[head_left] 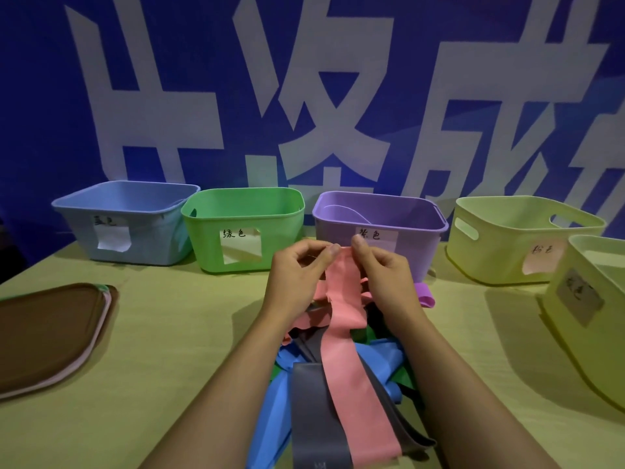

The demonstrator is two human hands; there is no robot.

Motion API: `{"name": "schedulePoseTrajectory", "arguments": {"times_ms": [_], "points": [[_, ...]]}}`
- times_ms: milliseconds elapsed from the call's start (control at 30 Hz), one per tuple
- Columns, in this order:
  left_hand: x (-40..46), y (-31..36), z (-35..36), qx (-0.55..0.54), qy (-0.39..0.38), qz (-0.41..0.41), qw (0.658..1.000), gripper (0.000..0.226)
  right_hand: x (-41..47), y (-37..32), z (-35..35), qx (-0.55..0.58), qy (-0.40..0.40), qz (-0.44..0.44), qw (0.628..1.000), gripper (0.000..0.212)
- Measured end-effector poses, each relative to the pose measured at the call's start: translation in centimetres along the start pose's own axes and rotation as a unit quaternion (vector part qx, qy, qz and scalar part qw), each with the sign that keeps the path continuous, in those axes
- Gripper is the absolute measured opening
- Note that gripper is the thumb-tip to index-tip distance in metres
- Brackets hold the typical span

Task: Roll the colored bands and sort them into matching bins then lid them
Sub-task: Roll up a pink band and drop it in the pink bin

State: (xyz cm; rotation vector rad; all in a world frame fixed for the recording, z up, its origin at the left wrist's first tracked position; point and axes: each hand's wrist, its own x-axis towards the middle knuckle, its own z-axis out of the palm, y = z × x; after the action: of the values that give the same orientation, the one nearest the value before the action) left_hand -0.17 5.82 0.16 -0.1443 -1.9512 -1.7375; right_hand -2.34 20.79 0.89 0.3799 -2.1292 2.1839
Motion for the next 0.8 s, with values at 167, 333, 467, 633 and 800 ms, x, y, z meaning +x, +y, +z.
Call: {"name": "schedulePoseTrajectory", "arguments": {"times_ms": [167, 333, 467, 633, 800], "points": [[-0.03, 0.1, 0.13, -0.017, 0.0, 0.001, 1.0, 0.007, 0.21, 0.37, -0.13, -0.007, 0.004, -0.028, 1.0, 0.038], [-0.02, 0.12, 0.1, -0.034, 0.007, 0.008, 0.999, 0.011, 0.29, 0.52, -0.09, 0.002, -0.004, -0.059, 0.998, 0.023], [-0.08, 0.38, 0.17, -0.043, 0.008, 0.014, 0.999, 0.013, 0.23, 0.39, -0.15, 0.005, -0.017, -0.092, 0.996, 0.016], [-0.12, 0.59, 0.19, -0.052, 0.009, 0.006, 0.999, 0.016, 0.26, 0.4, -0.21, 0.005, -0.015, -0.118, 0.993, 0.012], [-0.29, 0.74, 0.31, -0.056, 0.012, -0.031, 0.998, 0.014, 0.19, 0.36, -0.32, 0.005, -0.009, -0.12, 0.993, 0.014]]}}
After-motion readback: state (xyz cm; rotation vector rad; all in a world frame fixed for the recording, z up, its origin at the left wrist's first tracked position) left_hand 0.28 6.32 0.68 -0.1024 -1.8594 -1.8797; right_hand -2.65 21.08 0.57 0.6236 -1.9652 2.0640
